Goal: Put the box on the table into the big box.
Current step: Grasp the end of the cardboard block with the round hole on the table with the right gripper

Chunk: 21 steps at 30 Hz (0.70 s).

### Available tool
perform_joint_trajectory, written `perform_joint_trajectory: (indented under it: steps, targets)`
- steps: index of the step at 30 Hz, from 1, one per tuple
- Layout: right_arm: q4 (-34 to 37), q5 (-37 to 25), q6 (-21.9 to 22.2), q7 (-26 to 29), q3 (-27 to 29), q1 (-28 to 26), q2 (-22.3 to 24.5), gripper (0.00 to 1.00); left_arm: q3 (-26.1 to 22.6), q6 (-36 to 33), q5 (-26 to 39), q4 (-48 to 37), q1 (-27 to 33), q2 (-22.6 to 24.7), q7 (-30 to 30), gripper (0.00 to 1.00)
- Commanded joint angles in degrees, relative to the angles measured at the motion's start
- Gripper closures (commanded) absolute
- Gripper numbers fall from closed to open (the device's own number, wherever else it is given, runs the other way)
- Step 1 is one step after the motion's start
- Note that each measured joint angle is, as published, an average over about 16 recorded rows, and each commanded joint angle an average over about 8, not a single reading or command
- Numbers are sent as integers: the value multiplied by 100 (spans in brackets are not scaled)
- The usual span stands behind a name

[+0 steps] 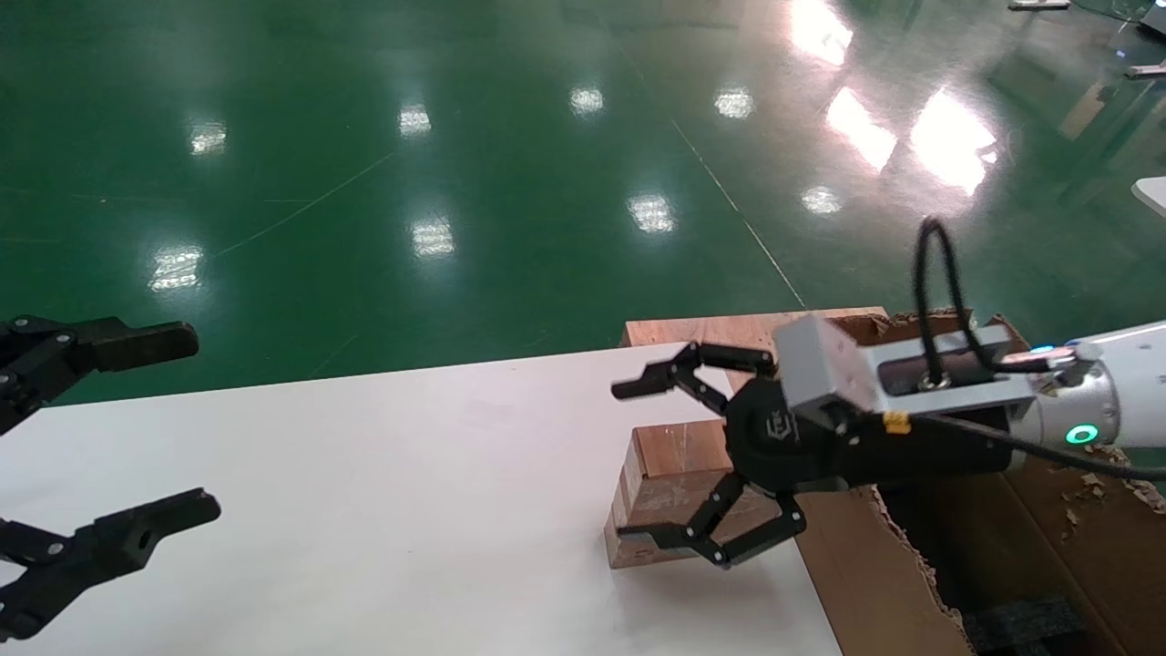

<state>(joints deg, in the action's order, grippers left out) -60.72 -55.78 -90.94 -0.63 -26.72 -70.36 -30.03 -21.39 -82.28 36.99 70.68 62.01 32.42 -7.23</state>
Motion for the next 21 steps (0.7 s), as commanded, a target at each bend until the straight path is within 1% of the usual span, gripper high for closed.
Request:
perform_joint_trajectory:
  steps: [1, 11, 16, 21]
  targets:
    - [111, -127, -14, -139, -216, -131, 30, 0, 0, 0, 0, 0, 0, 0, 0, 100]
    - [1087, -676, 26, -739, -913, -991, -186, 0, 0, 0, 0, 0, 0, 0, 0, 100]
    - [1484, -786, 9, -944, -1214, -1265, -298, 0, 0, 0, 0, 0, 0, 0, 0, 100]
    - [1787, -778, -7, -1095, -1513, -1440, -298, 0, 0, 0, 0, 0, 0, 0, 0, 100]
